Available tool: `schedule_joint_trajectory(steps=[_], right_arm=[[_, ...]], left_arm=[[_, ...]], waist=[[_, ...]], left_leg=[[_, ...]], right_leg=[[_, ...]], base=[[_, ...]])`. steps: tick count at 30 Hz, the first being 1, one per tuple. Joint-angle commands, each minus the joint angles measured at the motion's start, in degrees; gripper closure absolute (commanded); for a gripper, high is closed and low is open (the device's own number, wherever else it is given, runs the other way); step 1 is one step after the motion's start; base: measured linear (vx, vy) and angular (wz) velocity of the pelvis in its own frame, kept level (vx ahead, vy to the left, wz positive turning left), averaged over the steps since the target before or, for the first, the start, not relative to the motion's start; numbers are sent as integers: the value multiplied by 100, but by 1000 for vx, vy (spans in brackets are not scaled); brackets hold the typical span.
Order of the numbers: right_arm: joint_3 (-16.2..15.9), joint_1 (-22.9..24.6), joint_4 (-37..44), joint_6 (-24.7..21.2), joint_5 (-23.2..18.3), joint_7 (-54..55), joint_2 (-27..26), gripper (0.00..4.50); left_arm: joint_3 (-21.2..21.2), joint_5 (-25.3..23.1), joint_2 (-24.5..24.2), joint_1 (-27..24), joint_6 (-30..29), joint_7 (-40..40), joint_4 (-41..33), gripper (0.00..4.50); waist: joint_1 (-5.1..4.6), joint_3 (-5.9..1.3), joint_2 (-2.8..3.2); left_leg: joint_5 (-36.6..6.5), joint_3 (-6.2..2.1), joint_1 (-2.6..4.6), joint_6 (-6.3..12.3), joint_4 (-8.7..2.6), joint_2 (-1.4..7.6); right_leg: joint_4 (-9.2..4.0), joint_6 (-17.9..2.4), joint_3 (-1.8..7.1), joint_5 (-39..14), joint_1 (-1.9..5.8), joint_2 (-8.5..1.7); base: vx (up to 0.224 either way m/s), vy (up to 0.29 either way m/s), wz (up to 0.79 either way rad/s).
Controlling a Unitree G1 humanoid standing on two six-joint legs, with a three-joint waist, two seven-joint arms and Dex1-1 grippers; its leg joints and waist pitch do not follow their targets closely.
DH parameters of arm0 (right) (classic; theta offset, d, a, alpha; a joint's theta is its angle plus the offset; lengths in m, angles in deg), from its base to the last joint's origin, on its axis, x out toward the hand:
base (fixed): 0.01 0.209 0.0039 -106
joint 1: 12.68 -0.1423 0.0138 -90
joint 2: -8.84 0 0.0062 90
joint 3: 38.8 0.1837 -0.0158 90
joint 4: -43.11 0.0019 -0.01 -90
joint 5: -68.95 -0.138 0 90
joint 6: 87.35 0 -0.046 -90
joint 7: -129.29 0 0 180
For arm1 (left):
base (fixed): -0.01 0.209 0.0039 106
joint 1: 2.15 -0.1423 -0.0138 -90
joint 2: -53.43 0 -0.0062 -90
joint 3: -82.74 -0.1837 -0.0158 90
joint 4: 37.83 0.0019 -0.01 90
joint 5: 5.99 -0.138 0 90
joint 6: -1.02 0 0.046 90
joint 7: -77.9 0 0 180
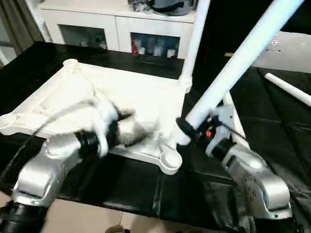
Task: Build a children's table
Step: Pick table leg
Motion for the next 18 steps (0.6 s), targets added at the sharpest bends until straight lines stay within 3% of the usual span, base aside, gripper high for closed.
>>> schedule_joint_trajectory(steps=[1, 5, 6, 8, 12, 13, 14, 15, 16, 18], right_arm=[[-7, -11, -11, 125, 112, 45, 29, 257], [-40, -14, 15, 143, 152, 90, 18, 257], [-40, -14, 15, 143, 152, 90, 18, 257], [-108, 14, 59, 187, 216, 120, 37, 257], [-168, 60, 34, 317, 307, 31, 128, 257], [-171, 93, 23, 367, 316, -31, 167, 257], [-170, 110, 18, 390, 317, -63, 185, 257], [-175, 136, 27, 399, 307, -110, 207, 257], [-178, 172, 64, 386, 267, -159, 211, 257], [-178, 185, 77, 381, 255, -170, 209, 257]], left_arm=[[-168, -238, -134, -24, 365, 374, 200, 6], [-182, -283, -209, -27, 545, 538, 321, 6], [-182, -283, -209, -27, 545, 538, 321, 24], [-272, -413, -332, 6, 825, 720, 503, 35], [-455, -614, -509, 88, 1154, 977, 797, 66], [-540, -702, -601, 137, 1274, 1103, 957, 76], [-577, -740, -642, 161, 1327, 1161, 1033, 76], [-609, -811, -679, 201, 1439, 1279, 1167, 89], [-632, -874, -708, 246, 1551, 1432, 1305, 98], [-638, -886, -714, 258, 1574, 1473, 1337, 117]], waist=[[-17, -322, 79], [-28, -335, 94], [-29, -340, 91], [-30, -329, 111], [-32, -328, 90], [-20, -330, 150], [-25, -328, 124], [-12, -335, 159], [-9, -331, 122], [-12, -338, 129]], left_leg=[[-1641, -89, 82, -353, -484, 197], [-1558, -77, 81, -346, -473, 196], [-1531, -71, 80, -330, -469, 194], [-1574, -74, 87, -316, -471, 191], [-1664, -80, 96, -321, -479, 202], [-1682, -85, 105, -333, -477, 197], [-1724, -79, 105, -330, -475, 193], [-1699, -86, 106, -354, -478, 199], [-1691, -82, 106, -335, -479, 196], [-1689, -83, 103, -340, -481, 205]], right_leg=[[-513, -626, 216, -1663, 168, -315], [-467, -837, 212, -1224, 186, -310], [-454, -870, 211, -1173, 198, -314], [-480, -861, 209, -1266, 182, -308], [-479, -835, 214, -1408, 179, -320], [-473, -825, 216, -1418, 172, -322], [-484, -797, 219, -1428, 173, -313], [-465, -829, 219, -1348, 181, -328], [-480, -843, 218, -1326, 178, -323], [-460, -892, 218, -1255, 186, -330]], base=[[0, 0, 0], [0, 0, 0], [0, 0, 0], [0, 0, 0], [0, 0, 0], [0, 0, 0], [0, 0, 0], [0, 0, 0], [0, 0, 0], [0, 0, 0]])
